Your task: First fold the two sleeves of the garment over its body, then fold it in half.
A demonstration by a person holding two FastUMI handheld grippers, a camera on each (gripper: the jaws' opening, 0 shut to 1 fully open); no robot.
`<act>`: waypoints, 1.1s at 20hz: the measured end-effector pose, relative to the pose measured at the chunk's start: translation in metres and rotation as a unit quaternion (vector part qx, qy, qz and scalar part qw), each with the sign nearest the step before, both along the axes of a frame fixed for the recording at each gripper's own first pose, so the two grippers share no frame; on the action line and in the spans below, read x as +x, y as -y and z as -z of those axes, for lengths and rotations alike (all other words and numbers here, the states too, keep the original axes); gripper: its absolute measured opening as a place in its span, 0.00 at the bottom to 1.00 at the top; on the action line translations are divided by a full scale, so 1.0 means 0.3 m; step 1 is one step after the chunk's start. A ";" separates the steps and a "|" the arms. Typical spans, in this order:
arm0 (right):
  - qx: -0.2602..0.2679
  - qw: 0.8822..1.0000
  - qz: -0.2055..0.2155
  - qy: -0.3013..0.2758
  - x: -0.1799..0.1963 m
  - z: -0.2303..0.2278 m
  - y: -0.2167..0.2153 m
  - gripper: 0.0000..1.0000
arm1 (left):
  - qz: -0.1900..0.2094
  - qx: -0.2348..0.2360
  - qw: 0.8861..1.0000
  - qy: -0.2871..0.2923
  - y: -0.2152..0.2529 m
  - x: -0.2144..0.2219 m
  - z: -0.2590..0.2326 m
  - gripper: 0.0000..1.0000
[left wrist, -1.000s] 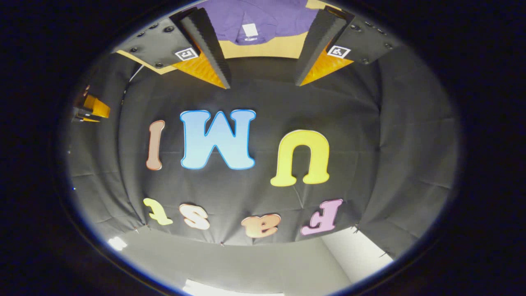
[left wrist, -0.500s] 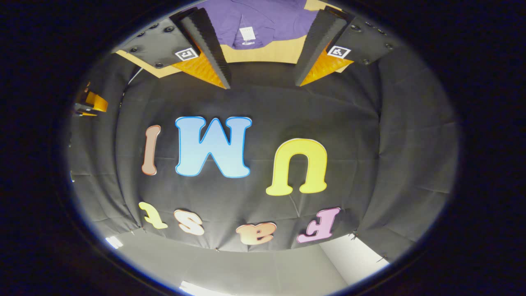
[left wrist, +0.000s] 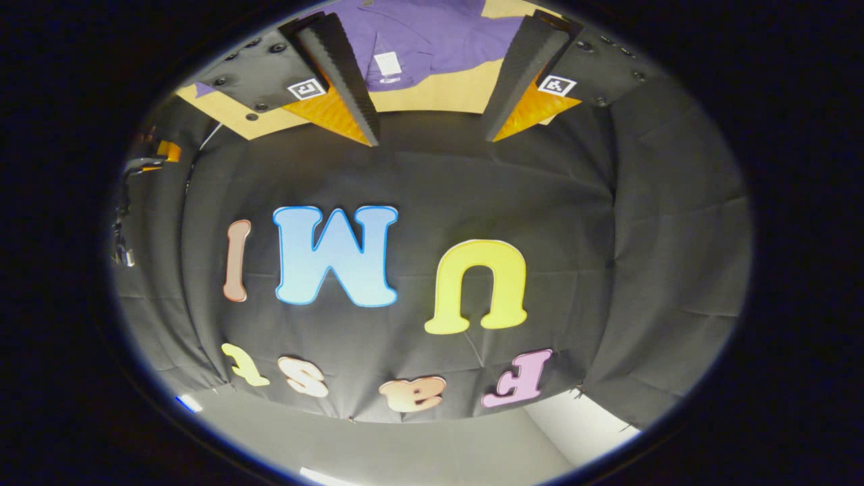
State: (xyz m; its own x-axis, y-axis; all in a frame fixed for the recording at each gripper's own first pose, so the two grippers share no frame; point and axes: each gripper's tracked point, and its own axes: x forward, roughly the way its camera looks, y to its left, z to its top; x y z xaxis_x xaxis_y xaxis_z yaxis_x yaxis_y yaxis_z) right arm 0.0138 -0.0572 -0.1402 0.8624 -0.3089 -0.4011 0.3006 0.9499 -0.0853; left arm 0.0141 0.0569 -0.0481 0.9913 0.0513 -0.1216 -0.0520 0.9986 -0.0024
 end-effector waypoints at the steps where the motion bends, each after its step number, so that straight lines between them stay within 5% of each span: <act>1: 0.001 1.000 0.013 -0.016 -0.002 0.051 0.030 0.77 | -0.003 0.001 1.000 -0.004 -0.014 -0.001 0.010 0.97; 8: 0.058 0.986 0.099 -0.125 -0.040 0.431 0.222 0.77 | -0.022 0.006 0.999 -0.029 -0.083 0.006 0.086 0.98; 17: 0.132 0.937 0.198 -0.257 -0.180 0.861 0.402 0.78 | -0.027 0.014 0.998 -0.058 -0.063 0.031 0.158 0.98; 22: 0.149 0.918 0.205 -0.306 -0.185 0.983 0.437 0.78 | -0.026 0.024 0.997 -0.072 -0.043 0.060 0.189 0.98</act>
State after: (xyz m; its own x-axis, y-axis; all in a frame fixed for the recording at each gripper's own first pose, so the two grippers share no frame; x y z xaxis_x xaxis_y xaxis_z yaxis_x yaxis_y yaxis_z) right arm -0.0416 -0.1883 -0.4351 0.2841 -0.3559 -0.8903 0.6204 0.7762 -0.1124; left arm 0.0321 0.0698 -0.1048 0.9596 0.1114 -0.2583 -0.0999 0.9933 0.0575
